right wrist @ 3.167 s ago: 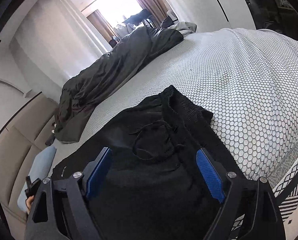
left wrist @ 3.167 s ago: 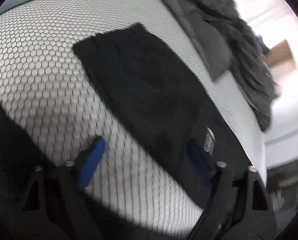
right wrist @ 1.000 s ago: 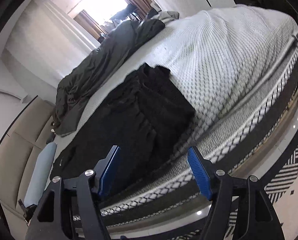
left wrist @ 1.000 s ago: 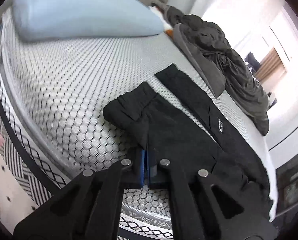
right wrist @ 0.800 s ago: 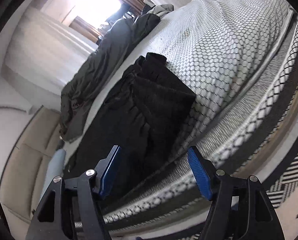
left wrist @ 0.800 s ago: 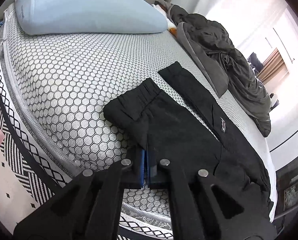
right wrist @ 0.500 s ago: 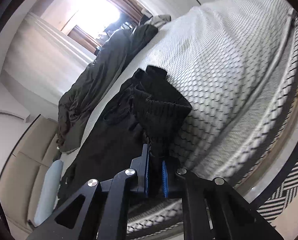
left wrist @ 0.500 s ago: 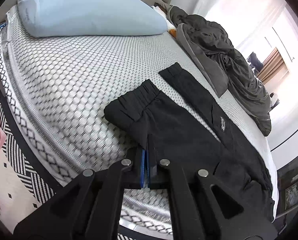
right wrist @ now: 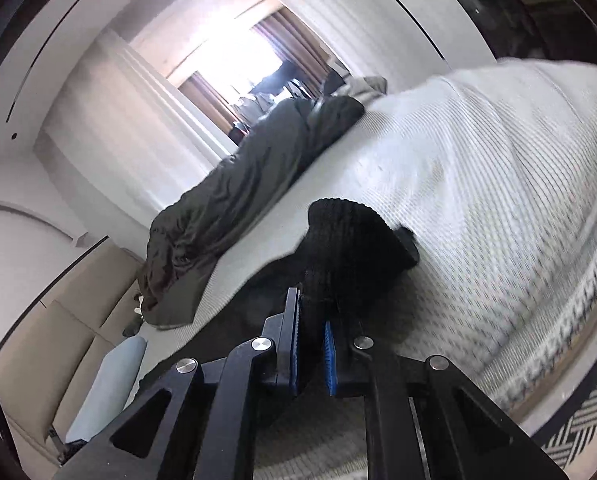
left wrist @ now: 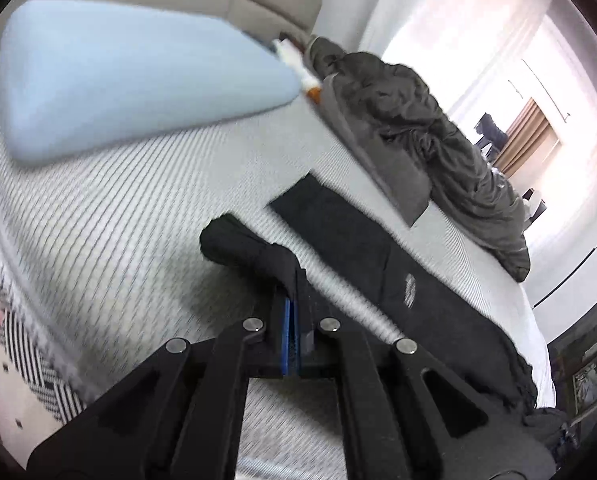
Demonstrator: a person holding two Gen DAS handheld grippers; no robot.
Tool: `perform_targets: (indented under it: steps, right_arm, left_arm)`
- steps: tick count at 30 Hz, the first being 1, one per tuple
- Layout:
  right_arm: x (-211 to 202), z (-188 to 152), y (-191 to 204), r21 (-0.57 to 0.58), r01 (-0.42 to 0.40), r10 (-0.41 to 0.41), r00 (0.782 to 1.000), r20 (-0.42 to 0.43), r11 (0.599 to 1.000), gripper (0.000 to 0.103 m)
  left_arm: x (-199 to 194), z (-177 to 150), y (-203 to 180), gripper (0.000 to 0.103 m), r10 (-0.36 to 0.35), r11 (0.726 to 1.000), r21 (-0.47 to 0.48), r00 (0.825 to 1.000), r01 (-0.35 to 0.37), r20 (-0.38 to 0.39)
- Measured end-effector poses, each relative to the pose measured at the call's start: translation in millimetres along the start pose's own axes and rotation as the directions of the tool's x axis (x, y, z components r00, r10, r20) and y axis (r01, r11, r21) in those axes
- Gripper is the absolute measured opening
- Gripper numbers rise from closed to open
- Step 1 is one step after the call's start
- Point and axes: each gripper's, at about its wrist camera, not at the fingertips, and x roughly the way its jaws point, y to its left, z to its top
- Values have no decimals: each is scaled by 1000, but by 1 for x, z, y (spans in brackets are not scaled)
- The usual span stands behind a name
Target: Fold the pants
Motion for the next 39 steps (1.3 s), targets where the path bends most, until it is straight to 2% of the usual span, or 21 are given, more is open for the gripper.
perform_targets:
  steps: [3,6,9,11,13,14,15,16,17,18,20,22,25,27,30,32,34,35,37,38,39]
  right_arm:
    - [24,29,28,-45,10,-9,1000,29,999,9]
    - [57,60,51,-75,24,-20,999,43,997,9]
    - [104,90,73,-107,61,-57,997,47,992,9]
    - [145,107,87,-127,101,-97,994,42,987,11]
    - [186,119,94,-144,137,-138,990,5,980,30]
    - [215,124,97,-169,173,-179,984,-20,970,60]
    - [230,127,97,-180,189,-195,981,-15,965,76]
    - [246,127,96,-201,213,-220,976,-9,956,76]
    - [258,127,94,-210,270,-278,961,-9,940,75]
    - [262,125,88,-192,280,-288,957,-16,941,75]
    - [250,116,82,-136,221,-224,974,-11,966,79]
    - [233,100,84,-144,197,-199,980,0,970,80]
    - [211,76,89,-157,157,-161,987,-12,975,82]
    - [202,64,97,-167,134,-147,987,-68,977,82]
    - [179,42,114,-173,83,-101,990,-94,981,83]
    - [159,25,119,-170,53,-71,993,-99,984,85]
    - [141,6,120,-158,30,-46,994,-99,987,89]
    - [136,0,119,-152,32,-47,994,-97,988,89]
    - [131,-9,114,-157,44,-60,994,-97,987,89]
    - [129,-12,111,-176,64,-80,993,-87,982,89]
    - [127,-15,109,-200,76,-95,992,-84,977,89]
  left_arm:
    - [20,32,-28,0,-2,1000,19,1000,2,20]
    - [57,71,-57,0,6,1000,21,1000,-7,13]
    - [101,103,-93,0,44,997,62,999,-44,8]
    - [139,119,-117,1,98,992,79,995,-99,7]
    - [182,130,-133,19,117,989,91,993,-114,-30]
    - [207,134,-137,52,126,989,92,989,-119,-75]
    - [222,134,-137,73,139,987,89,985,-131,-99]
    - [232,133,-134,73,157,986,80,982,-149,-102]
    - [235,129,-129,73,163,985,75,982,-156,-99]
    - [232,126,-126,74,143,988,73,985,-136,-101]
    - [222,114,-118,75,110,991,84,989,-102,-103]
    - [205,102,-112,75,107,991,95,990,-98,-96]
    - [180,75,-101,75,56,997,59,993,-50,-99]
    - [174,60,-97,75,29,999,28,992,-26,-119]
    - [180,32,-97,68,-2,1000,-9,977,0,-214]
    - [190,17,-101,67,-29,999,-31,965,22,-259]
    - [208,13,-106,67,33,999,18,962,-29,-270]
    - [220,12,-103,64,76,997,15,958,-74,-276]
    - [238,12,-90,46,63,994,-73,960,-86,-274]
    - [242,12,-87,20,57,992,-91,963,-84,-262]
    - [245,13,-86,0,60,993,-83,966,-84,-253]
